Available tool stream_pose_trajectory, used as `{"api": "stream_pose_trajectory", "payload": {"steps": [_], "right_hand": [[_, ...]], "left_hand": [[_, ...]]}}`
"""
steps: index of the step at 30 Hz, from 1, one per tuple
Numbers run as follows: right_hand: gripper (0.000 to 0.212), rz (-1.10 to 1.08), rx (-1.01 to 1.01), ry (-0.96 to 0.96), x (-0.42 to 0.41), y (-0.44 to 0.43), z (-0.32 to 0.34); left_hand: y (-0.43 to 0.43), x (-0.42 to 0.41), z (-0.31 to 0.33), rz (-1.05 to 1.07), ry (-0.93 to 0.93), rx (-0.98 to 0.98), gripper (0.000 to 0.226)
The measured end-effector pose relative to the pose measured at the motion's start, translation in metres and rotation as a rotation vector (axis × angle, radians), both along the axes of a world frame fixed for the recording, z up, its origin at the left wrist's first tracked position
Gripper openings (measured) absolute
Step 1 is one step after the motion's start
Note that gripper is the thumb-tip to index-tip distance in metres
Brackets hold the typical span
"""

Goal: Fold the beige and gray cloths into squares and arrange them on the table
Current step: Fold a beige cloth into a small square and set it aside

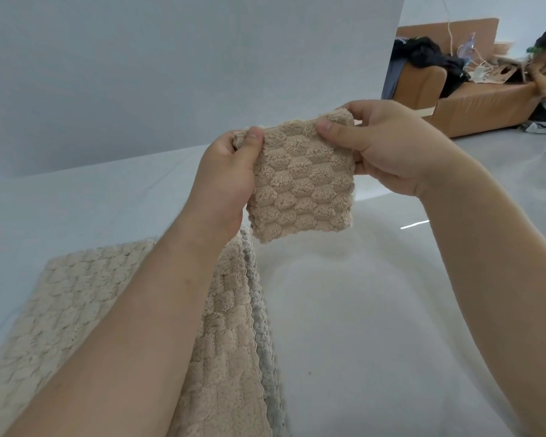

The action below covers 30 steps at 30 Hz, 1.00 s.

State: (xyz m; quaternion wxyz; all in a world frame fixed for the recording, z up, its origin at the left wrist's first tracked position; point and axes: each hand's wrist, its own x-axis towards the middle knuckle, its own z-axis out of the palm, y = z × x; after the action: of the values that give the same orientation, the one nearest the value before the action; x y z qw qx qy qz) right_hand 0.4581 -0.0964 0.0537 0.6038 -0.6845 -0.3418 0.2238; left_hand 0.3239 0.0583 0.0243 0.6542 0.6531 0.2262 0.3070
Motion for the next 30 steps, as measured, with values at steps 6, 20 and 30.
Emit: {"api": "stream_pose_trajectory", "payload": {"steps": [6, 20, 30], "right_hand": [[0.031, -0.319, -0.120, -0.454, -0.014, 0.021, -0.012], [0.048, -0.370, -0.125, -0.185, -0.025, 0.045, -0.051], [0.037, -0.420, -0.157, -0.419, -0.031, 0.047, -0.058]], "left_hand": [[0.000, 0.008, -0.018, 0.037, 0.104, -0.156, 0.064], [-0.004, 0.012, -0.033, 0.311, 0.126, 0.096, 0.042], [0.009, -0.002, -0.020, 0.374, 0.320, 0.712, 0.042]]}}
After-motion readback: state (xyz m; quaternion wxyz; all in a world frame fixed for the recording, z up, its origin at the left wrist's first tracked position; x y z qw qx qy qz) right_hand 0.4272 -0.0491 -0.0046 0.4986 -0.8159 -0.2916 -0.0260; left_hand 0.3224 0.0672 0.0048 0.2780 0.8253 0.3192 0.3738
